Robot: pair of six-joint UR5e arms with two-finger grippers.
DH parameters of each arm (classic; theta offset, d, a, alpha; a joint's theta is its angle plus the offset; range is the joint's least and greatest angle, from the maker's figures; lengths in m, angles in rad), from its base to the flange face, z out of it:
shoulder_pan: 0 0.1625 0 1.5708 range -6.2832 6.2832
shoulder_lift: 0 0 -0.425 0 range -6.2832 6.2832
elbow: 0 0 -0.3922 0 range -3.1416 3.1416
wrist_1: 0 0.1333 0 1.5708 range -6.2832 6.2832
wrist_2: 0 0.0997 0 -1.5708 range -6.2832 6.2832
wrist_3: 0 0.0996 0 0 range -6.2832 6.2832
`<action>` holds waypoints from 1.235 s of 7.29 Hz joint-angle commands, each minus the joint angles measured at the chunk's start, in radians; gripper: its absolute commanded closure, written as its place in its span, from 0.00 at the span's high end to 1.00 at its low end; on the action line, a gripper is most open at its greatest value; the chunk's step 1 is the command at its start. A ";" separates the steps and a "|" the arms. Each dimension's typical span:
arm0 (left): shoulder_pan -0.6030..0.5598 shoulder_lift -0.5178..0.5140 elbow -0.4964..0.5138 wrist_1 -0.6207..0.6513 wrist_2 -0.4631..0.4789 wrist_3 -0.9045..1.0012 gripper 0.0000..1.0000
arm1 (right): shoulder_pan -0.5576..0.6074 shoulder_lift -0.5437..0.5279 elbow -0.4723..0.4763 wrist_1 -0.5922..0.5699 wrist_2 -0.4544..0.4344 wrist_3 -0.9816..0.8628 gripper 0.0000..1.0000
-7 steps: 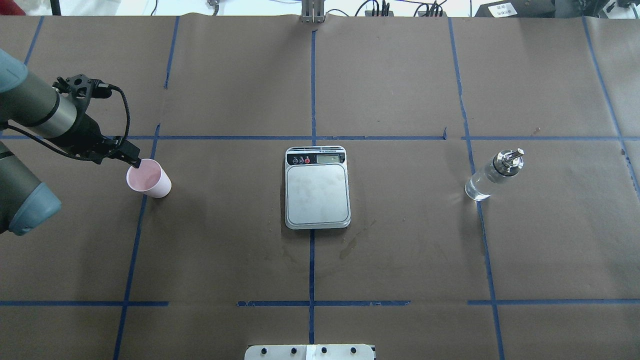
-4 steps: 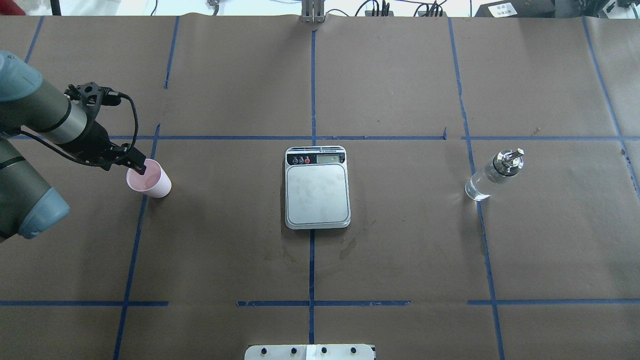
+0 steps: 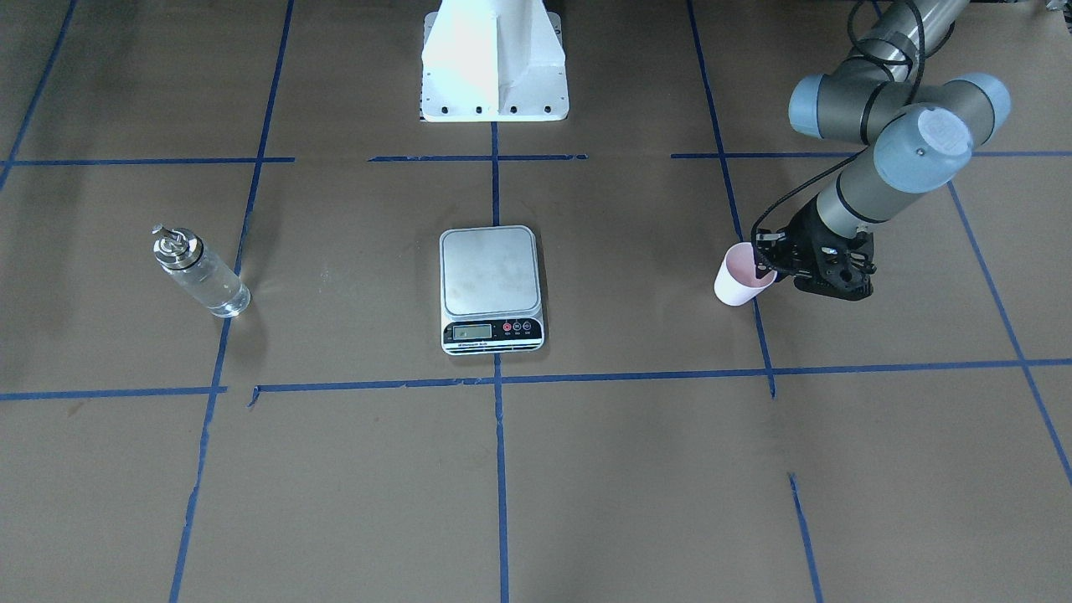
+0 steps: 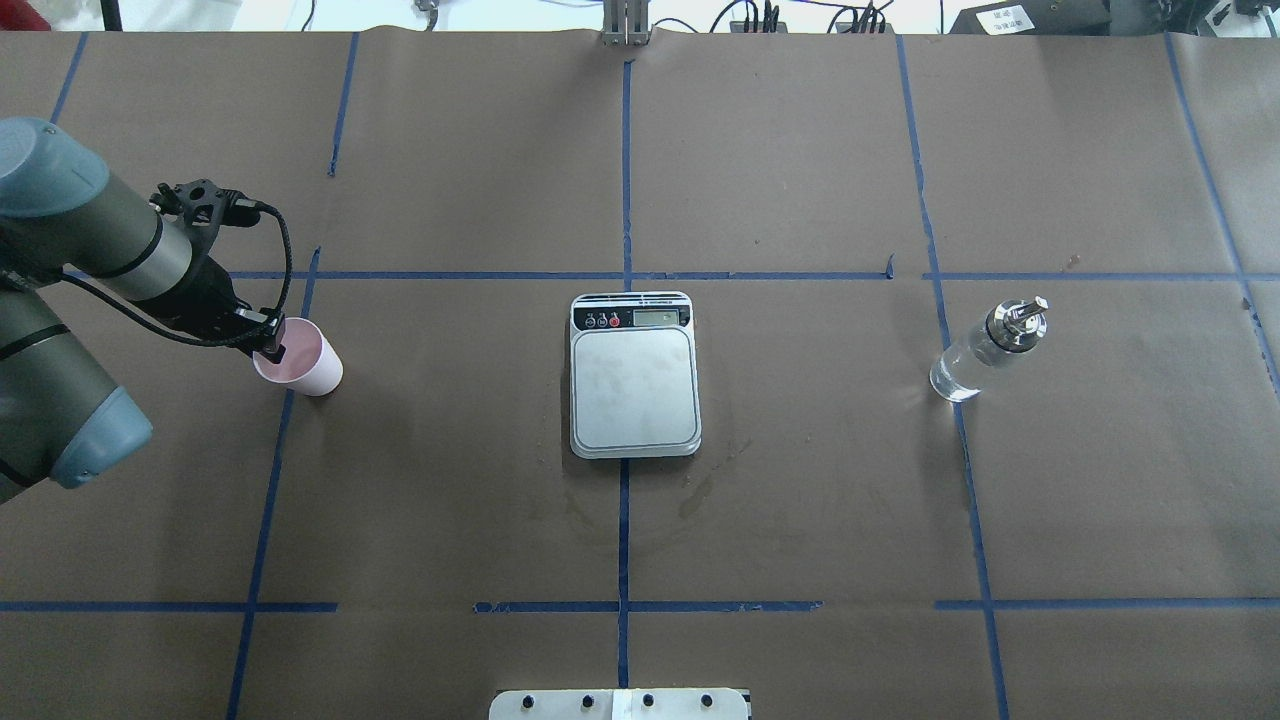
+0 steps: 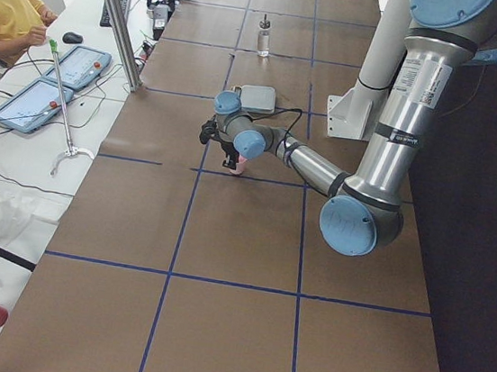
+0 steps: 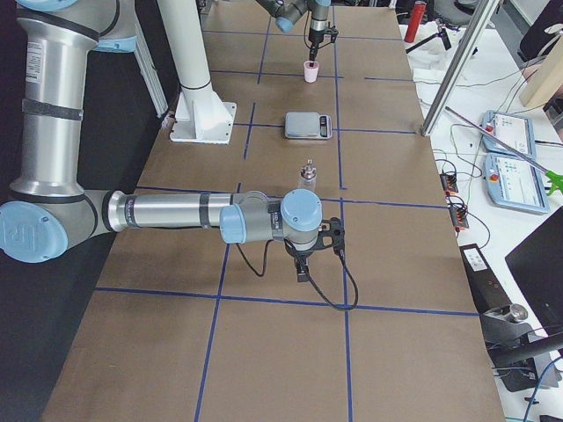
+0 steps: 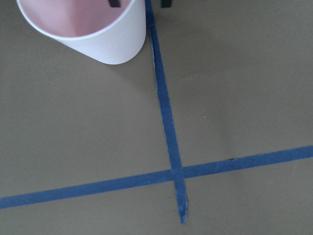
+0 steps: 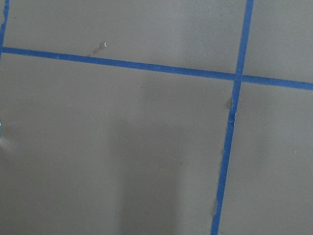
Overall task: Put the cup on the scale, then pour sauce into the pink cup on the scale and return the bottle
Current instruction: 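Carry the pink cup with the left gripper onto the scale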
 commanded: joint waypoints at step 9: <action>0.244 -0.538 0.014 0.260 0.134 -0.497 0.00 | 0.000 -0.001 0.009 0.000 0.002 0.007 1.00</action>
